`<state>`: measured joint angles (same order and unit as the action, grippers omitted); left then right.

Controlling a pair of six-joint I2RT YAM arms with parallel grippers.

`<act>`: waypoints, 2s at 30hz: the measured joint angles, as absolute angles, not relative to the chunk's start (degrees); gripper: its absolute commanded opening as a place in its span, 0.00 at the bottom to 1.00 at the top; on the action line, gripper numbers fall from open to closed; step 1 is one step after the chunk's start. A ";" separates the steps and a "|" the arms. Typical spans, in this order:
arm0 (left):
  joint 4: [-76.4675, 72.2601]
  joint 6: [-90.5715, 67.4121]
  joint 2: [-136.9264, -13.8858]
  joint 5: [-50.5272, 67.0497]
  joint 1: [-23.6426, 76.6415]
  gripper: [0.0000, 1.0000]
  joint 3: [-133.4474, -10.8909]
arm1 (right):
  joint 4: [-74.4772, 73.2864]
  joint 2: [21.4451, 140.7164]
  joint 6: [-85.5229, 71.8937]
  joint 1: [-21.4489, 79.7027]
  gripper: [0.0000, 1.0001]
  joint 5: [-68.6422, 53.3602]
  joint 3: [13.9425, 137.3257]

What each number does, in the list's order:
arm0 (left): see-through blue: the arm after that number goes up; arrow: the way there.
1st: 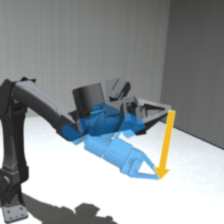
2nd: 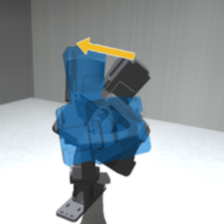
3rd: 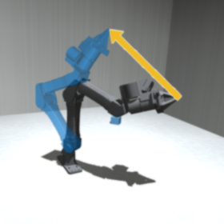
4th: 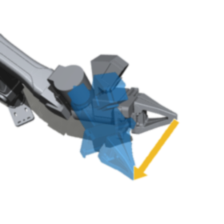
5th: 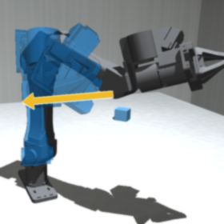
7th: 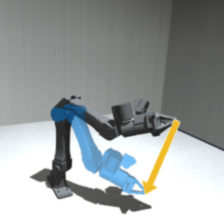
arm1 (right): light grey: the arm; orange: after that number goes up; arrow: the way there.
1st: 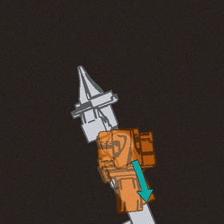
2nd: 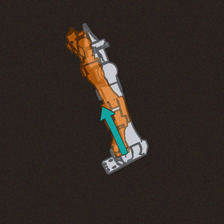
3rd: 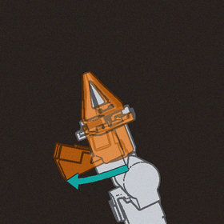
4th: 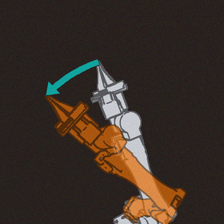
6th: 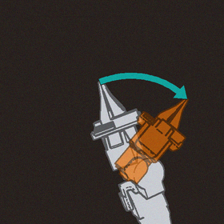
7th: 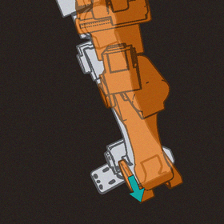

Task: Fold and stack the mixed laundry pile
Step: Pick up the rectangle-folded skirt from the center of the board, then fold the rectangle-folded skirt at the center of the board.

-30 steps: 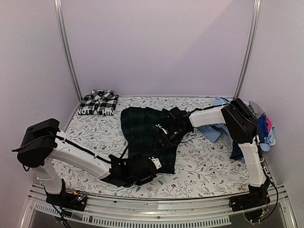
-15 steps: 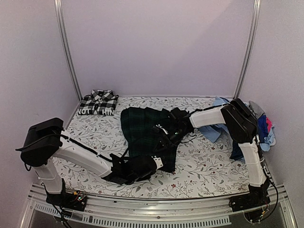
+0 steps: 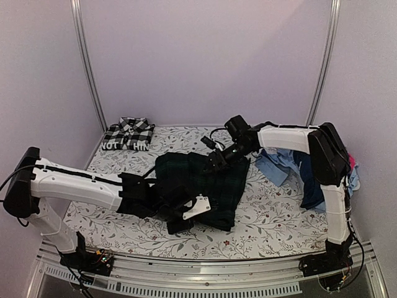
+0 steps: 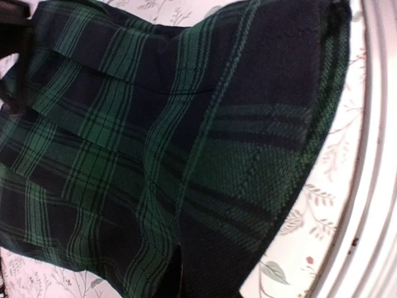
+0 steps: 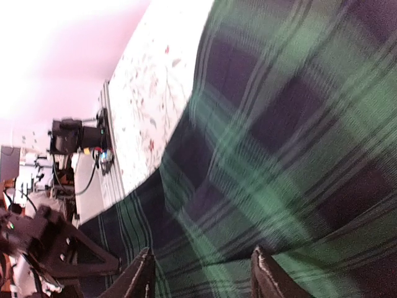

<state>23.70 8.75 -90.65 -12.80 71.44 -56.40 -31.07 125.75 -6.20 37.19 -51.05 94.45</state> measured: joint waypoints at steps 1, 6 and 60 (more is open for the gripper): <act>25.80 8.36 -90.17 -10.55 71.44 0.00 -57.65 | -31.18 125.43 -6.59 36.34 0.55 -50.50 96.77; 33.50 7.05 -89.49 0.38 71.42 0.00 -62.87 | -31.27 125.93 -7.09 33.08 0.61 -45.82 108.75; 35.22 12.86 -112.07 4.19 44.18 0.73 -88.33 | -37.63 122.41 -6.74 28.56 0.67 -27.05 106.83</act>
